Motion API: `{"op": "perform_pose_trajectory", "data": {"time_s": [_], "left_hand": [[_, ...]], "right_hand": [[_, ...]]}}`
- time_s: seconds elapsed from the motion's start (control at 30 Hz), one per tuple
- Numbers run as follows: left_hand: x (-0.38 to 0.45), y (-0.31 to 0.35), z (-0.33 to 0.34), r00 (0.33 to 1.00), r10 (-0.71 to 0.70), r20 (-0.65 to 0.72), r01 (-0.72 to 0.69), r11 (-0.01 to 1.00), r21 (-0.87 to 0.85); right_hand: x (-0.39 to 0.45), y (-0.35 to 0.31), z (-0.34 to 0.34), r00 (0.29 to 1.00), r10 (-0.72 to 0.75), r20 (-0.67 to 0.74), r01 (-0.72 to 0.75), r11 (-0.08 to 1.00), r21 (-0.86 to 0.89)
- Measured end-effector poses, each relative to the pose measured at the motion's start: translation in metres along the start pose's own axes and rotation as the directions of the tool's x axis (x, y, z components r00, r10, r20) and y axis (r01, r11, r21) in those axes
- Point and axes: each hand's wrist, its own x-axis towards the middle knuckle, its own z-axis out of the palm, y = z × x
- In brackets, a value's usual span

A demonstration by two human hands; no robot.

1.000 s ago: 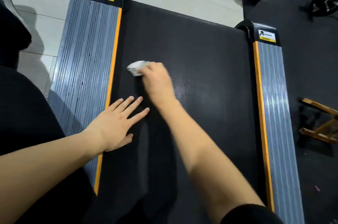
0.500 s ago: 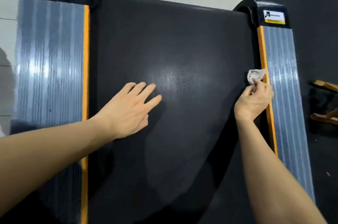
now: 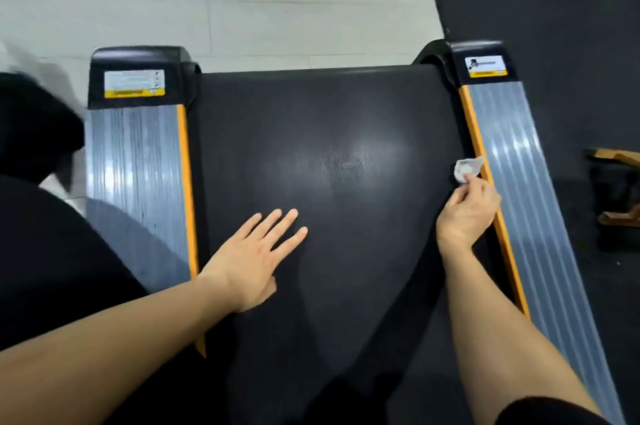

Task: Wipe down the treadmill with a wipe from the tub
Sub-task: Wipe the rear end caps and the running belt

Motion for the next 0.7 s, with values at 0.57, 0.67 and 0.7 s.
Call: {"op": "perform_pose_trajectory", "data": {"time_s": [0.57,0.67,0.7], "left_hand": [[-0.025,-0.001,0.027,1.000,-0.022,0.004,0.022,0.994,0.109],[-0.026,-0.001,0.030,1.000,-0.010,0.000,0.010,0.996,0.094],[-0.026,-0.002,0.030,1.000,-0.014,0.005,0.013,0.997,0.081]], "right_hand": [[-0.107,-0.238,-0.021,0.362,-0.823,0.437,0.443,0.565,0.696],[-0.011,-0.126,-0.032,0.773,-0.343,0.533,0.357,0.930,0.081],[0.012,-0.091,-0.040,0.860,-0.095,0.502,0.165,0.982,-0.096]]}}
